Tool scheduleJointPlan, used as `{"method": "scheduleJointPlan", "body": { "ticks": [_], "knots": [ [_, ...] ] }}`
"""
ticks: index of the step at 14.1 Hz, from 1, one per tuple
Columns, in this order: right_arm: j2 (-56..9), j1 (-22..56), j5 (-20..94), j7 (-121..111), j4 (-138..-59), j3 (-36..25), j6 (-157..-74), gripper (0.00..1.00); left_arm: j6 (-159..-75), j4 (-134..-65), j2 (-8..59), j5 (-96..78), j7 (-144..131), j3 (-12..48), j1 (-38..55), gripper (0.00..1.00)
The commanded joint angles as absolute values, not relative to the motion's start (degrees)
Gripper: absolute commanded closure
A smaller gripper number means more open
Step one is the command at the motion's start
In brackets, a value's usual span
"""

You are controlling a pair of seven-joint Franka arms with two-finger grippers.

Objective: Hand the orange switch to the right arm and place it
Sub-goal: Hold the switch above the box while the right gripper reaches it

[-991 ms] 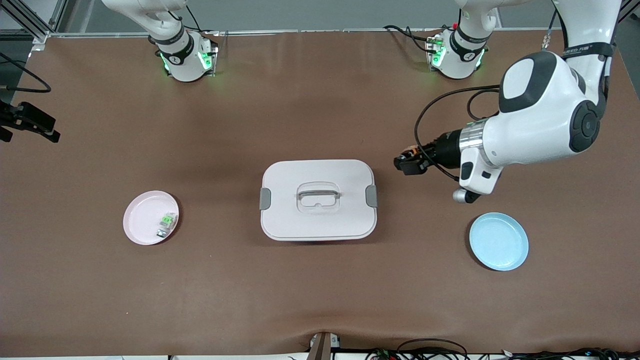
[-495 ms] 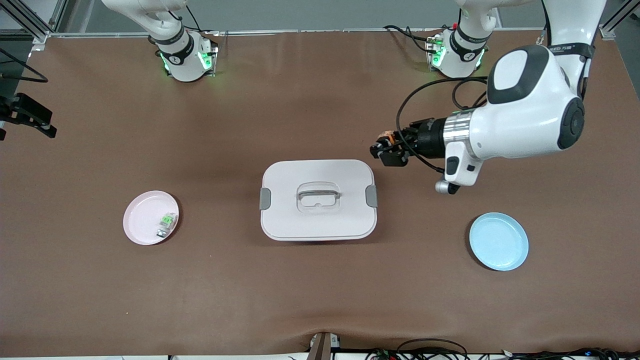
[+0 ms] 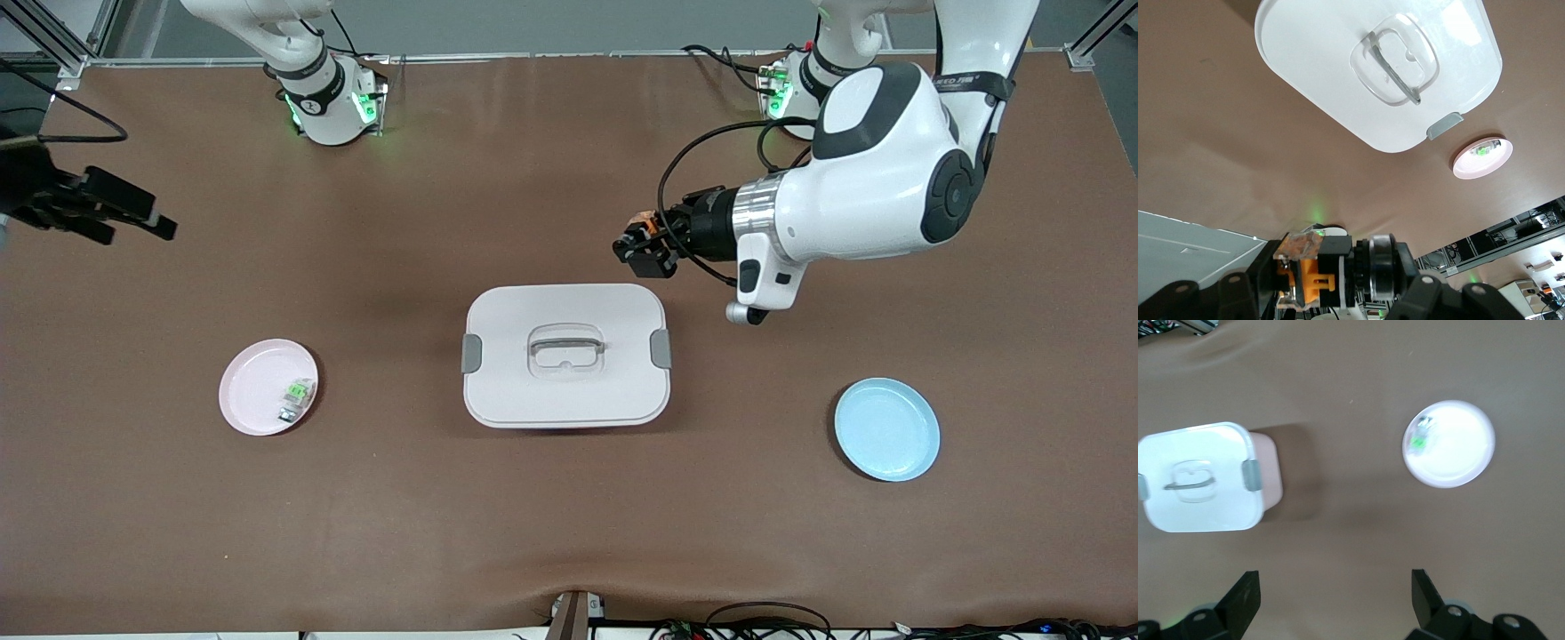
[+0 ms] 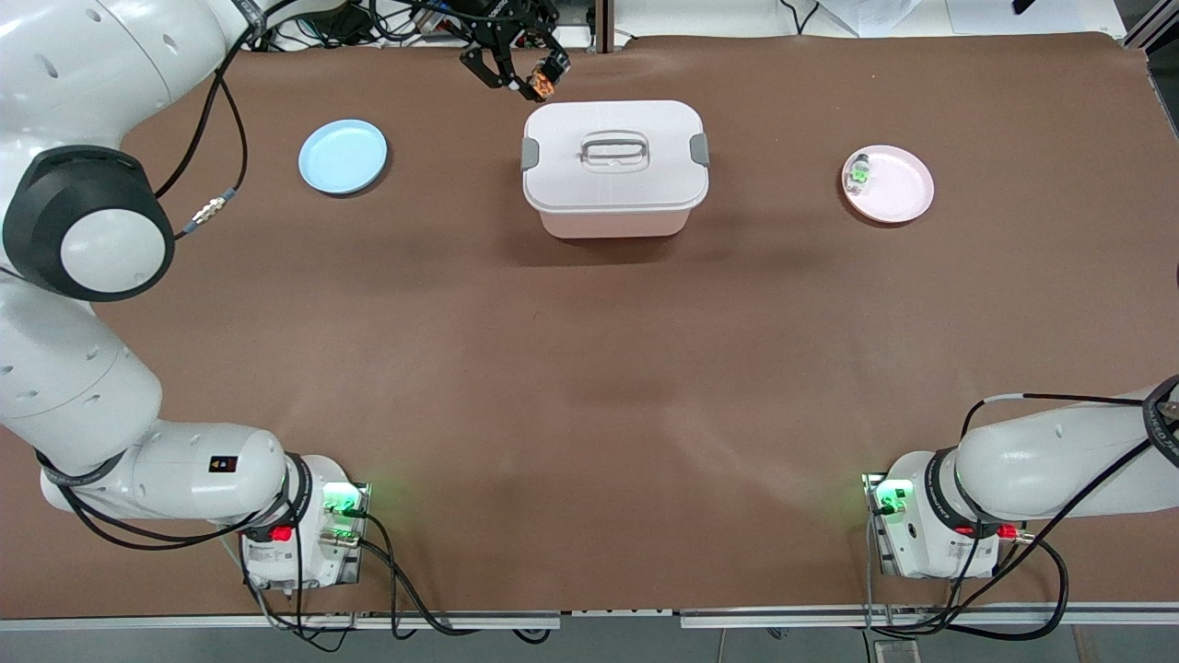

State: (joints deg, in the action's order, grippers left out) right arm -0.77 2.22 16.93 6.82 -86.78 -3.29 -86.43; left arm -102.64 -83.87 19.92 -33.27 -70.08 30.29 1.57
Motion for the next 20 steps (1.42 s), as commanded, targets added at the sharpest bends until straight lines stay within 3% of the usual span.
{"method": "scheduleJointPlan", "body": {
  "ticks": [1,7,14,20],
  "knots": [
    [1.1,3.6,21.0,13.5,-89.9,-3.3,-88.2,0.00,-103.6,-81.8,20.7,-34.3,-72.1,30.5,2.5,1.00],
    [9.2,10.7,21.7,26.3,-103.2,-3.3,-101.1,0.00,-104.7,-81.6,21.0,-34.5,-77.2,30.5,4.6,1.00],
    [15.9,21.6,21.7,43.4,-111.6,-2.7,-114.6,0.00,-107.0,-81.1,21.6,-34.5,-83.0,30.5,6.7,1.00],
    [15.6,22.9,20.4,61.2,-114.8,10.3,-129.6,0.00,-107.5,-79.2,23.6,-34.4,-85.6,30.5,7.6,1.00]
  ]
}}
